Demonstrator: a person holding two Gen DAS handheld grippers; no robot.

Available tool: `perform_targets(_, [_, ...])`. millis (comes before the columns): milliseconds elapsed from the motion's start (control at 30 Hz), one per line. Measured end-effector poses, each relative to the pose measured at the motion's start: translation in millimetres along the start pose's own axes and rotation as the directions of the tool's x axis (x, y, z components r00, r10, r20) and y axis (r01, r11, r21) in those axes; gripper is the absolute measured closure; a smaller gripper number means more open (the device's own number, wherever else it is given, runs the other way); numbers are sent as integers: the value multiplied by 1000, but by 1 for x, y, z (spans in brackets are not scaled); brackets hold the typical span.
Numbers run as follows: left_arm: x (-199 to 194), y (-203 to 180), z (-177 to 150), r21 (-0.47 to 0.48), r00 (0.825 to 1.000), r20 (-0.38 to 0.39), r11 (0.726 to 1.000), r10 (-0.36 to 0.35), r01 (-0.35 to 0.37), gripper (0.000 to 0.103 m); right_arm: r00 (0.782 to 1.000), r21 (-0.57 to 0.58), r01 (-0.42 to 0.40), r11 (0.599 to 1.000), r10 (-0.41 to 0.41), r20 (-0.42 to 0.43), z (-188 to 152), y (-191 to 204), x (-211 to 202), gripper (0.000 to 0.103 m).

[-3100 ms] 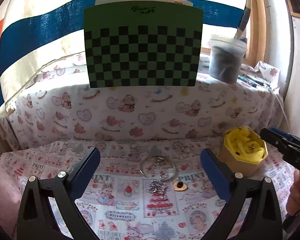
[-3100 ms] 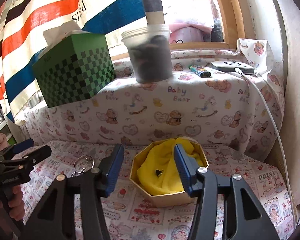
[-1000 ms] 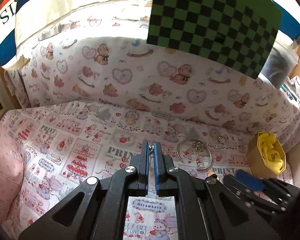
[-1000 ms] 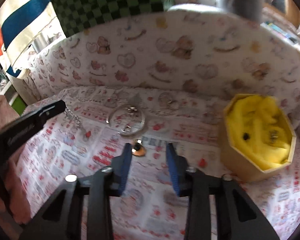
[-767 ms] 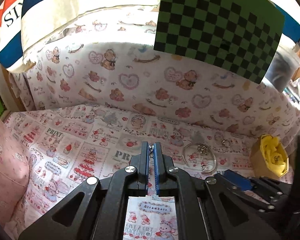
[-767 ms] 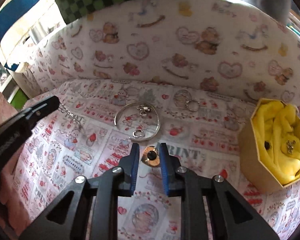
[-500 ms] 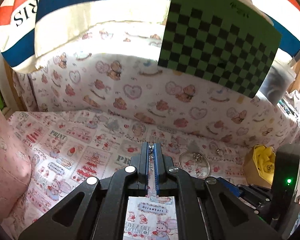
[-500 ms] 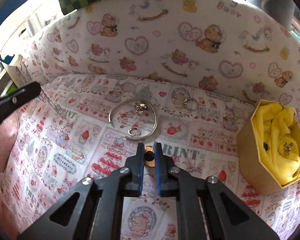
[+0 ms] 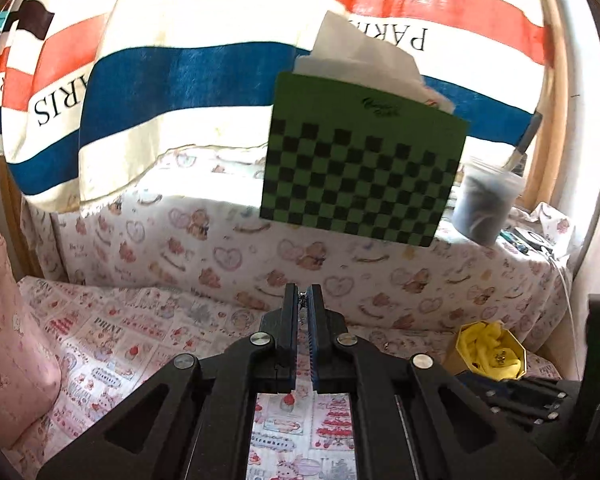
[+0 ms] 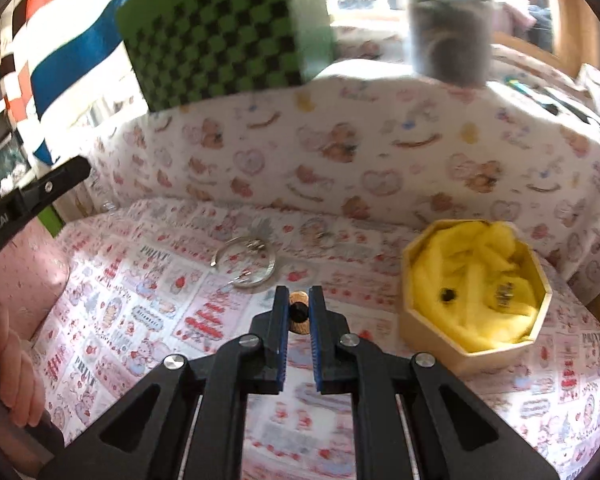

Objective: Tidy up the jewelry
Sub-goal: 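Carry chain and earring into the yellow-lined box and open both tools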

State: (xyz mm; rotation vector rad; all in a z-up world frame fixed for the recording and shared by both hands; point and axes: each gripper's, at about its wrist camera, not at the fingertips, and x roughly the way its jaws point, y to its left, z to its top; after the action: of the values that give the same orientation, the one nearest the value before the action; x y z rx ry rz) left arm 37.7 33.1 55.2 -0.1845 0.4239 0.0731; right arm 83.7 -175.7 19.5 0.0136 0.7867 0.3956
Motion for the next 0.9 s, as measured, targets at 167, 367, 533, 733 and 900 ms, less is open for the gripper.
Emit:
perform_targets(167, [-5, -9, 1, 33, 999, -23, 999, 38, -37, 99, 996, 33, -7, 999, 4, 94, 0, -26, -25, 94])
perform_targets(367, [-13, -21, 9, -21, 995, -82, 998, -55, 54, 99, 983, 129, -16, 991, -7, 182, 2, -68, -44, 94])
perform_targets(533, [-22, -63, 27, 51, 992, -89, 994, -91, 96, 99, 982, 179, -29, 983, -6, 187, 3, -94, -51, 94])
perform_targets(733, [-15, -115, 46, 60, 964, -201, 980, -176, 192, 99, 986, 288, -111, 951, 68, 155, 1, -129, -46, 94])
perform_targets(900, [-5, -165, 48, 125, 946, -249, 962, -207, 243, 99, 985, 386, -149, 910, 105, 134, -4, -159, -37, 94])
